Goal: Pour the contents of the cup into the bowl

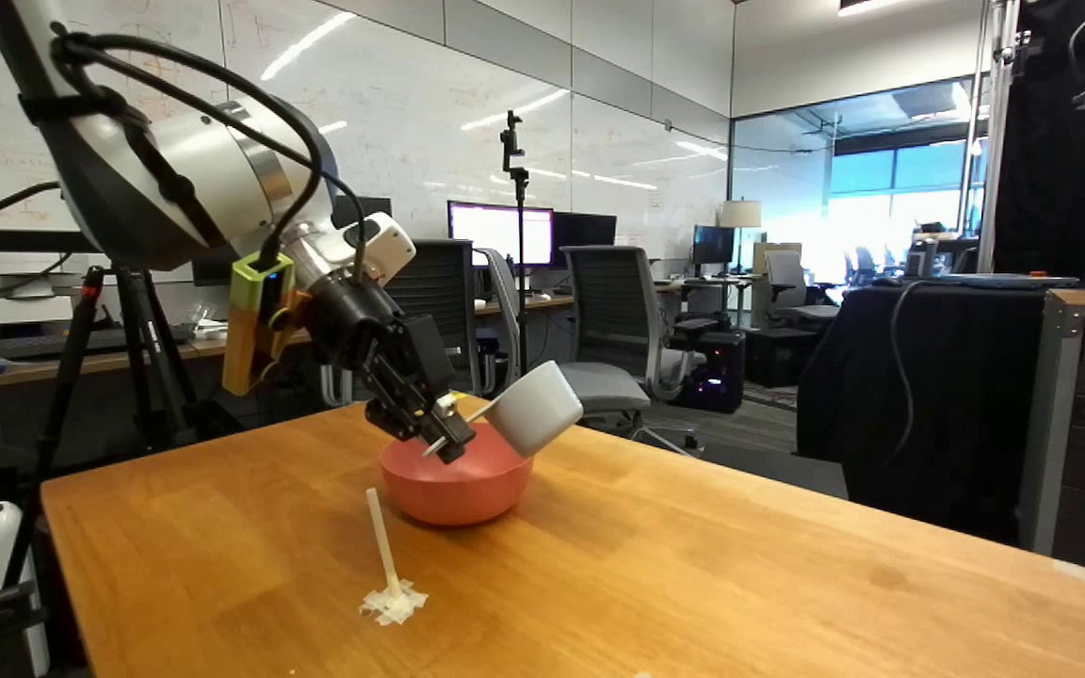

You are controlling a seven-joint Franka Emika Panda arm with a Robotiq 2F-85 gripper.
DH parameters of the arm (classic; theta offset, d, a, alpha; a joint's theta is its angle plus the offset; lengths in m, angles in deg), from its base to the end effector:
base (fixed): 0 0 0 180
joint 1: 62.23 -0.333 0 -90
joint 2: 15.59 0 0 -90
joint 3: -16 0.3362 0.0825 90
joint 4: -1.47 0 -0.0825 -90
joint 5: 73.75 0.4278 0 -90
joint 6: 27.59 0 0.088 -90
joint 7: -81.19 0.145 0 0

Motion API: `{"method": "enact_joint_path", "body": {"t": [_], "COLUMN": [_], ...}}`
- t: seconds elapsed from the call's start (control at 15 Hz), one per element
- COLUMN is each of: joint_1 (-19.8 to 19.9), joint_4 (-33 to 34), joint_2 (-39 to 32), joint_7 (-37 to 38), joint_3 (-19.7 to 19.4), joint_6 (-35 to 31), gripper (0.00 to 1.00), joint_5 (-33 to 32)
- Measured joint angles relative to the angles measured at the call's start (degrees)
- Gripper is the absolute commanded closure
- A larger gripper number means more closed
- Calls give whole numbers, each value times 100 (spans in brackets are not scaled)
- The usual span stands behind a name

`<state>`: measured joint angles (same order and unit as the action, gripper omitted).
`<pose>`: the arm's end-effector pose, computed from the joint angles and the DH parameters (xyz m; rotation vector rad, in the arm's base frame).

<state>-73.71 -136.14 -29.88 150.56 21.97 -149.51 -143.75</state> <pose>0.4837 0.0799 0.1529 2.2579 0.0721 0.2812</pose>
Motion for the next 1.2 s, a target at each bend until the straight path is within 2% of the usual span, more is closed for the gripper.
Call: {"method": "enact_joint_path", "body": {"t": [0.53,1.2], "joint_1": [-188,-202], "joint_4": [31,46], "joint_2": [-75,-369], "joint_7": [542,1040], "joint_3": [184,235], "joint_6": [481,1177], "gripper": [89,89], "joint_5": [-606,-1559]}}
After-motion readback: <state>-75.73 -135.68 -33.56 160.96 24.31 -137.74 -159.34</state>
